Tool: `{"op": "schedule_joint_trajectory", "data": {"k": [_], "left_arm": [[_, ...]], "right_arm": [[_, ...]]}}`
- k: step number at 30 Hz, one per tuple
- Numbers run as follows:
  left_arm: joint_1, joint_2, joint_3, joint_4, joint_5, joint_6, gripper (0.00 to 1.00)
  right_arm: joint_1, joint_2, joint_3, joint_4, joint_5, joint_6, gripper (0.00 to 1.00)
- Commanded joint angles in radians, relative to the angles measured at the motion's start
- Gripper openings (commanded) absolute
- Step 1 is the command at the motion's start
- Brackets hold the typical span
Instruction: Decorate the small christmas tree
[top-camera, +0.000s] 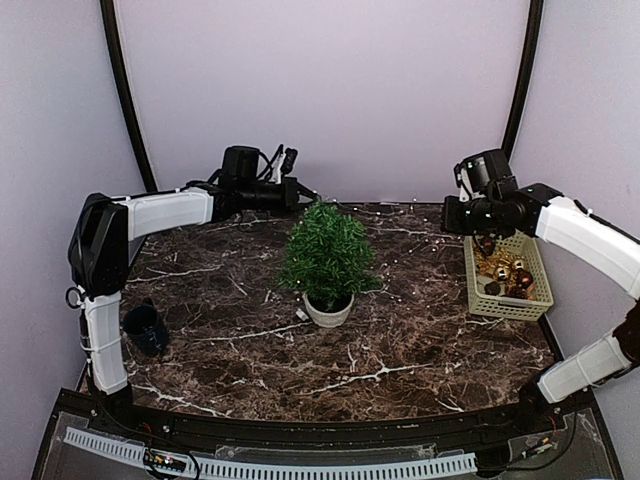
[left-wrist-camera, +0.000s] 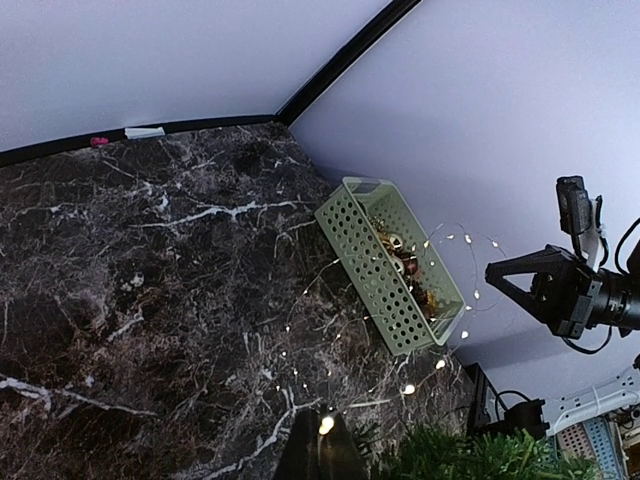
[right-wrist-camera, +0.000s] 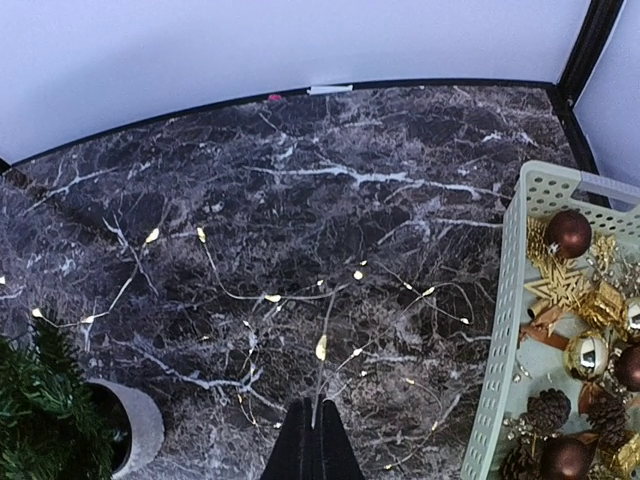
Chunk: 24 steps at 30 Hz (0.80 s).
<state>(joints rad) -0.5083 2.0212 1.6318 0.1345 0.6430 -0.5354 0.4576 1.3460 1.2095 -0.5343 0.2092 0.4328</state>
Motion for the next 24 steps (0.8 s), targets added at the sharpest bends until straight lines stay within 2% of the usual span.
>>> {"op": "schedule_joint_trajectory", "data": {"k": [1,9,17,24], "left_arm": [[0.005,0.011,0.026,-0.043,0.051,0.032,0.00],[0.007,0.042,0.048,-0.109,0.077,0.072,0.00],[0.007,0.070,0.077,-0.172,0.115,0.096,0.00],[0.007,0.088,0.118,-0.262,0.154,0.148,0.00]], "right_arm": [[-0.004,-0.018,-0.017,-0.118,-0.044,-0.015,0.00],[0.017,-0.031,-0.044,-0.293,-0.241,-0.068,0.00],[0.126,-0.037,-0.057,-0.351,-0.366,-0.077,0.00],[0.162,-0.075,-0.055,-0.357,-0.472,-0.082,0.00]]}}
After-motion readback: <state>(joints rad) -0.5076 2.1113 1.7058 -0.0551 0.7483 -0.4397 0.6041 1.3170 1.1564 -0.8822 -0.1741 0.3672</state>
